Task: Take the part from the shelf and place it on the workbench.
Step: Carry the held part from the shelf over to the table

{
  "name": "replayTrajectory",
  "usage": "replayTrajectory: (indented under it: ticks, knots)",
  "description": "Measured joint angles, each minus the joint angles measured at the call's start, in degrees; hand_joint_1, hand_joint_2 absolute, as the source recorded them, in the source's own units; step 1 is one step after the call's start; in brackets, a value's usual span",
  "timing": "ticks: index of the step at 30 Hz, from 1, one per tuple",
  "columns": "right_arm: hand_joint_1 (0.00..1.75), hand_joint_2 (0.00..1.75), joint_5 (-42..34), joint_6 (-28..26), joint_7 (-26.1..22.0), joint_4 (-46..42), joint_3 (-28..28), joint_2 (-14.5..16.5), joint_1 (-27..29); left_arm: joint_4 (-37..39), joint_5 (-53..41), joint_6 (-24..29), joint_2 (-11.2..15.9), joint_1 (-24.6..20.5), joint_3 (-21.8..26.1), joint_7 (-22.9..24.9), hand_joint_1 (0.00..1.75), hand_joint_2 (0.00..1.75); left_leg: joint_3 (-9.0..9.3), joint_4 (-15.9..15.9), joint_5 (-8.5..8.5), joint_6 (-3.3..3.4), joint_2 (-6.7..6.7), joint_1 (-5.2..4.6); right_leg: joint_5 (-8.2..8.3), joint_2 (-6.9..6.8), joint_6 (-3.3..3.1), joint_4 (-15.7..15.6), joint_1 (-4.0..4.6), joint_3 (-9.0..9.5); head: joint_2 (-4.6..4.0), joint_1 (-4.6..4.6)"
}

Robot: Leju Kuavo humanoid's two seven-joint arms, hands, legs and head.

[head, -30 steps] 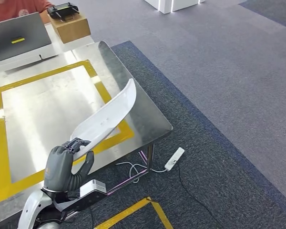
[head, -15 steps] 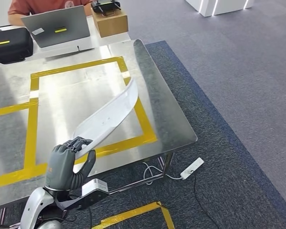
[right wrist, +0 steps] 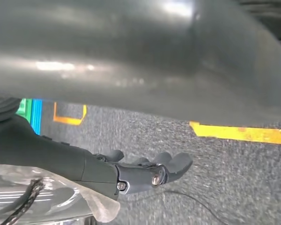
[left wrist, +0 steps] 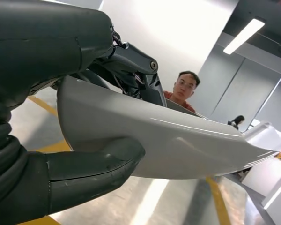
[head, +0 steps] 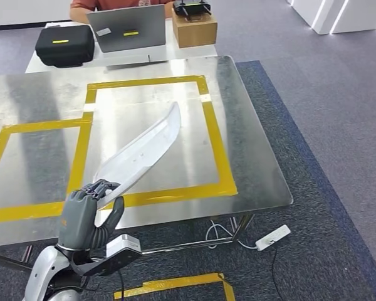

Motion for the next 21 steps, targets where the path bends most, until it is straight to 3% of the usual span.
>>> replayTrajectory:
  ticks: [2, 4, 6, 7, 8, 9, 11, 13, 15, 16, 19, 21]
  knots:
    - [0.00, 0.00, 0.01, -0.01, -0.01, -0.01, 0.02, 0.00, -0.06, 0.00, -0.06, -0.03, -0.01, -0.04, 0.02, 0.01, 1.75, 1.75, 0.17, -0.47, 0.35, 0.62, -1.32, 0.31, -1.40, 1.86, 0.53, 1.53, -0.15, -0.20, 0.00, 0.19]
    - [0.00, 0.00, 0.00, 0.01, -0.01, 0.00, 0.05, 0.00, 0.01, 0.00, -0.09, -0.12, -0.10, -0.10, 0.02, 0.01, 1.75, 1.75, 0.24, -0.69, 0.54, 1.06, -2.57, 0.50, -4.77, 5.47, 0.86, 7.74, -0.25, -3.25, 0.00, 0.45]
    - [0.00, 0.00, -0.01, 0.02, 0.04, 0.04, 0.06, 0.00, 0.08, 0.01, -0.11, -0.28, -0.17, -0.08, 0.01, 0.01, 1.75, 1.75, 0.22, -0.67, 0.50, 1.26, -3.99, 0.52, -7.29, 6.94, 0.98, 15.11, -0.26, -7.42, 0.00, 0.51]
    - [0.00, 0.00, -0.01, 0.02, 0.06, 0.05, 0.05, 0.00, 0.10, 0.01, -0.11, -0.34, -0.17, -0.07, 0.01, 0.01, 1.75, 1.75, 0.27, -0.65, 0.46, 1.26, -4.78, 0.53, -6.88, 7.11, 1.01, 16.49, -0.27, -8.64, 0.00, 0.50]
    - [0.00, 0.00, -0.01, 0.02, 0.07, 0.07, 0.05, 0.00, 0.11, 0.02, -0.11, -0.38, -0.17, -0.06, 0.00, 0.01, 1.75, 1.75, 0.36, -0.63, 0.41, 1.21, -5.62, 0.56, -5.34, 7.22, 1.02, 15.67, -0.32, -8.86, 0.00, 0.52]
    - [0.00, 0.00, -0.01, 0.02, 0.06, 0.08, 0.06, 0.00, 0.10, 0.02, -0.11, -0.38, -0.18, -0.05, -0.01, 0.01, 1.75, 1.75, 0.48, -0.60, 0.32, 1.10, -6.47, 0.61, -2.91, 7.65, 1.02, 12.75, -0.42, -8.06, 0.00, 0.51]
    - [0.00, 0.00, -0.02, 0.03, 0.05, 0.10, 0.07, 0.00, 0.11, 0.02, -0.12, -0.37, -0.20, -0.08, -0.01, 0.01, 1.75, 1.75, 0.51, -0.23, 0.02, 0.64, -8.00, 0.64, 1.19, 10.55, 0.97, 5.10, -0.91, -5.43, 0.00, 0.51]
    - [0.00, 0.00, -0.02, 0.10, 0.04, 0.19, 0.05, 0.00, 0.10, 0.02, -0.14, -0.35, -0.21, -0.05, -0.01, 0.00, 1.75, 1.75, 0.15, 0.13, -0.15, -0.03, -9.20, 0.71, 2.21, 12.94, 0.61, 1.49, -1.13, -3.99, 0.00, 0.45]
    - [0.00, 0.00, -0.08, 0.27, -0.13, 0.25, -0.01, 0.00, 0.03, 0.01, -0.15, -0.32, -0.19, 0.15, -0.01, -0.01, 1.75, 1.75, -0.04, -0.07, 0.07, -0.81, -10.22, 0.93, 2.20, 12.53, -0.06, 1.30, -0.89, -3.57, 0.01, 0.42]
    - [0.00, 0.00, -0.16, 0.44, -0.28, 0.25, -0.04, 0.00, -0.01, 0.01, -0.15, -0.31, -0.16, 0.28, -0.02, 0.00, 1.75, 1.75, 0.06, -0.24, 0.24, -0.76, -10.52, 0.99, 2.32, 12.24, -0.26, 1.06, -0.87, -3.33, 0.01, 0.43]
    - [0.00, 0.00, -0.38, 1.51, -0.89, 0.31, -0.22, 0.00, -0.24, 0.01, -0.33, -0.40, -0.09, 0.36, -0.02, 0.01, 1.75, 1.75, 0.45, -0.66, 0.52, 1.12, -10.50, 0.80, 2.52, 11.69, -0.36, 0.44, -0.98, -3.01, 0.00, 0.15]
    - [0.00, 0.00, -0.12, 2.69, -1.22, 0.37, -0.42, 0.00, -0.54, 0.07, -0.54, -0.72, -0.04, 0.36, -0.02, 0.03, 1.75, 1.75, 0.51, -0.81, 0.54, 1.69, -10.32, 0.80, 2.51, 11.61, -0.52, 0.46, -0.76, -2.92, 0.00, 0.05]
